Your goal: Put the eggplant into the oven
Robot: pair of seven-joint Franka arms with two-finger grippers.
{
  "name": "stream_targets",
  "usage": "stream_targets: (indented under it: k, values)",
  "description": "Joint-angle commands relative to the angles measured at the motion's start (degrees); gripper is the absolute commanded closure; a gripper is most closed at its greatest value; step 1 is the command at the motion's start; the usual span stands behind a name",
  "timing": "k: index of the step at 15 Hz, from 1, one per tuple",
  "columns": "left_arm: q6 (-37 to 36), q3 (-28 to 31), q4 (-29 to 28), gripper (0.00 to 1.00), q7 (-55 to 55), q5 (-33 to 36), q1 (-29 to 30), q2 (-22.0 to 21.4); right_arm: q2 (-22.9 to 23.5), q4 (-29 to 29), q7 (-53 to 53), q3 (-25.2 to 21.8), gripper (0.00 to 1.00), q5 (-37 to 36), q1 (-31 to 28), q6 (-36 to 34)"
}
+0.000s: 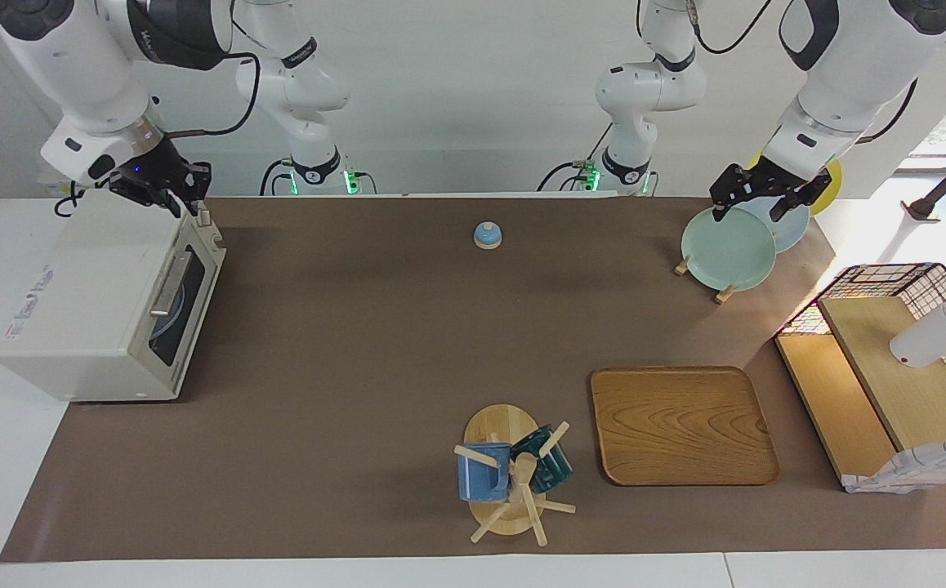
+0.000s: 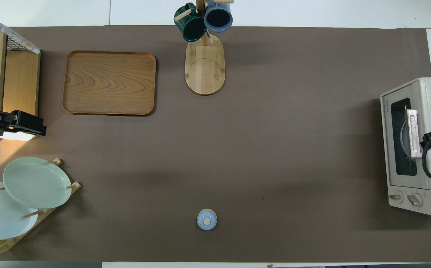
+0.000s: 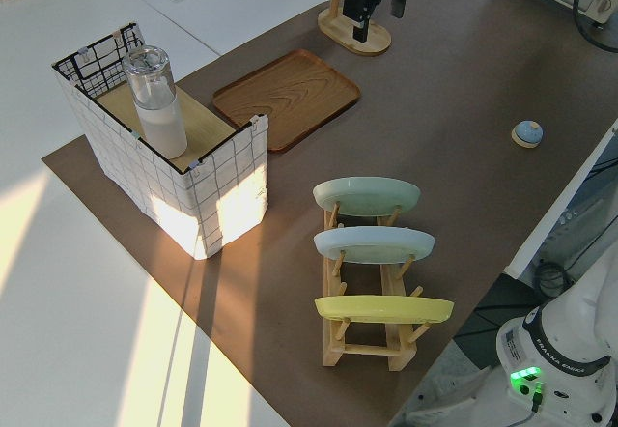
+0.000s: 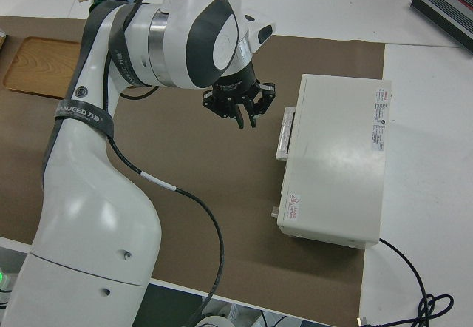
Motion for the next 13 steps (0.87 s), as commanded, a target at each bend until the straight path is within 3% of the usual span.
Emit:
stream_targets:
  k: [1, 5, 9, 13]
  values:
    - [-0.5, -0.6, -0.1, 0.00, 0.4, 0.5, 0.7, -0.5, 0.1, 1.0, 2.5, 0.4, 0.00, 2.2, 0.3, -0.9]
    - [-0.5, -0.6, -0.1, 0.00, 0.4, 0.5, 0.7, -0.5, 2.1, 3.7, 3.3, 0.1, 0.00, 4.2, 0.1, -0.1]
    - [-0.5, -0.6, -0.1, 0.00, 0.4, 0.5, 0.7, -0.5, 7.8, 8.5, 3.9, -0.4, 0.00, 3.5, 1.8, -2.7]
    - [-0.5, -0.6, -0.1, 0.00, 0.4, 0.5, 0.7, -0.5, 6.7, 8.9, 4.3, -1.8, 0.00, 3.4, 3.3, -3.7]
